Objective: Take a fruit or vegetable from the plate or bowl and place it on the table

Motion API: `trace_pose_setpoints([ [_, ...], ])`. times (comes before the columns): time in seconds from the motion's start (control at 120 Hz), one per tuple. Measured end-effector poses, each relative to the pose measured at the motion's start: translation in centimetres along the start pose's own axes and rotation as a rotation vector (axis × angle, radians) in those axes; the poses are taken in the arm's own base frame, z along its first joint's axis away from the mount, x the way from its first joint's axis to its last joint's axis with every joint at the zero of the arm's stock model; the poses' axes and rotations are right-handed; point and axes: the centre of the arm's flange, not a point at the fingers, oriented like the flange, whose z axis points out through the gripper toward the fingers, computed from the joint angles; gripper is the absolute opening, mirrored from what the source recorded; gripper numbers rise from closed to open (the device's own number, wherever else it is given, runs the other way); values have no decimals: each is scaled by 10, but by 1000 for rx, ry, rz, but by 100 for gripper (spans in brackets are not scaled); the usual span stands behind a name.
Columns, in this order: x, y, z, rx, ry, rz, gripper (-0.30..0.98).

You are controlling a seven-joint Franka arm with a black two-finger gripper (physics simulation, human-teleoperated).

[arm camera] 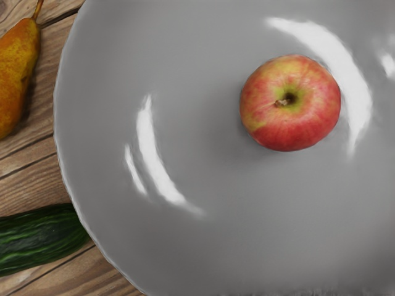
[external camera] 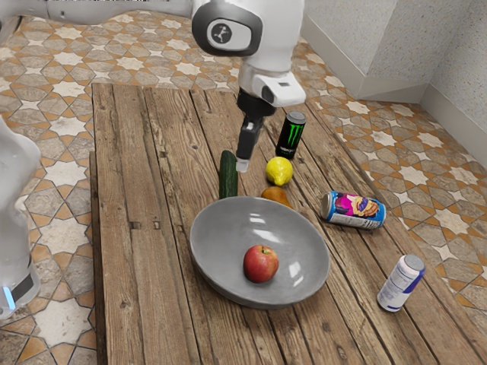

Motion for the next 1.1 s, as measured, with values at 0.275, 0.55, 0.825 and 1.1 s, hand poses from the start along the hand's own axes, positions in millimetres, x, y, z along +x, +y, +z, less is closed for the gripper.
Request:
trace_pose_setpoints([
  [0.275,-6,59,25,40,40,127,69],
  [0.55,32,55,62,24,36,130,69],
  [0.825,53,50,106,-3,1,122,69],
  [1.1,61,87,120,-12,9,194,69],
])
